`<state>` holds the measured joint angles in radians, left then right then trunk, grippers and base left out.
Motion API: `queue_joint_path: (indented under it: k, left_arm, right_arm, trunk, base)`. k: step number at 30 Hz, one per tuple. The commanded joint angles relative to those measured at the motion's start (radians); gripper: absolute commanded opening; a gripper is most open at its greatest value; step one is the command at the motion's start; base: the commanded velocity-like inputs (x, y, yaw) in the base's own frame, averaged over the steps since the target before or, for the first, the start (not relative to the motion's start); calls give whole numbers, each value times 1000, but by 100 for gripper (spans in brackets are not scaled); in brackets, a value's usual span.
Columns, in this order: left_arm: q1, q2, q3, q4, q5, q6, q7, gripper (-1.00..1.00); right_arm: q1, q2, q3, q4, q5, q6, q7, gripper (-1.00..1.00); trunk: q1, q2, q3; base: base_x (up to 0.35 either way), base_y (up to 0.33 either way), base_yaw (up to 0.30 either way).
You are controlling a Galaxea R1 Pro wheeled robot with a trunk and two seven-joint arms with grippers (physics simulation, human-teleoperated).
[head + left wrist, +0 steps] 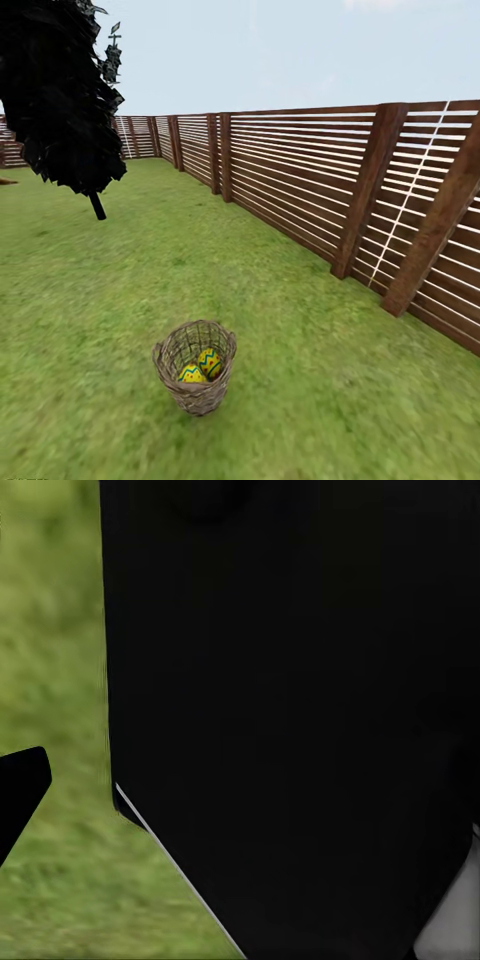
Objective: Take the three Easter eggs out of the wicker basket on the lawn in the garden, then place them on the lawn next to a single tree (choose any tree) so that all three eggs are next to the same tree and none are left in the basket.
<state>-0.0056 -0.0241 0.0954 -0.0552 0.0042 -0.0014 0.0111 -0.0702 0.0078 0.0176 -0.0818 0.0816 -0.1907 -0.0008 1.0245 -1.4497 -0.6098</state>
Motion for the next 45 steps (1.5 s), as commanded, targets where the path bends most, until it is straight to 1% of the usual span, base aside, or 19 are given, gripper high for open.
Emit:
queue_joint_path:
  k: [1,18,28,30,31,32,34,36,38,45]
  left_arm:
    - [0,0,7,0,0,0,1,100]
    - [0,1,9,0,1,0,1,100]
    - [0,1,9,0,2,0,1,100]
    - [0,1,9,0,2,0,1,100]
    - [0,1,9,0,2,0,1,100]
    - [0,1,9,0,2,0,1,100]
    - [0,1,9,0,2,0,1,100]
    - [0,1,9,-1,2,0,1,100]
    - [0,1,9,-1,2,0,1,100]
    - [0,-1,5,-5,1,-4,-6,100]
  right_arm:
    - [0,0,1,0,8,-2,-1,100]
    - [0,-1,1,0,9,-3,-1,100]
    - [0,-5,3,0,13,0,3,100]
    - [-3,-5,11,0,32,2,3,100]
    - [-4,-5,18,0,52,2,3,100]
    - [-5,-6,21,0,63,2,3,100]
    - [-6,-5,27,-1,103,1,2,100]
    - [-6,-5,30,-1,125,0,1,100]
    - [-6,-5,29,-1,129,-1,0,100]
    - [-6,-7,25,2,124,1,-1,100]
  trunk:
    - [0,0,-1]
    - [0,0,-1]
    - [0,0,-1]
    - [0,0,-1]
    - [0,0,-1]
    - [0,0,-1]
    - [0,0,-1]
    - [0,0,-1]
    - [0,0,-1]
    - [0,0,-1]
  base:
    - [301,-24,296]
    - [302,-2,295]
    - [302,0,51]
    - [302,0,1]
    - [299,0,1]
    - [293,0,0]
    - [236,0,0]
    - [105,0,0]
    - [34,0,0]
    - [5,0,0]
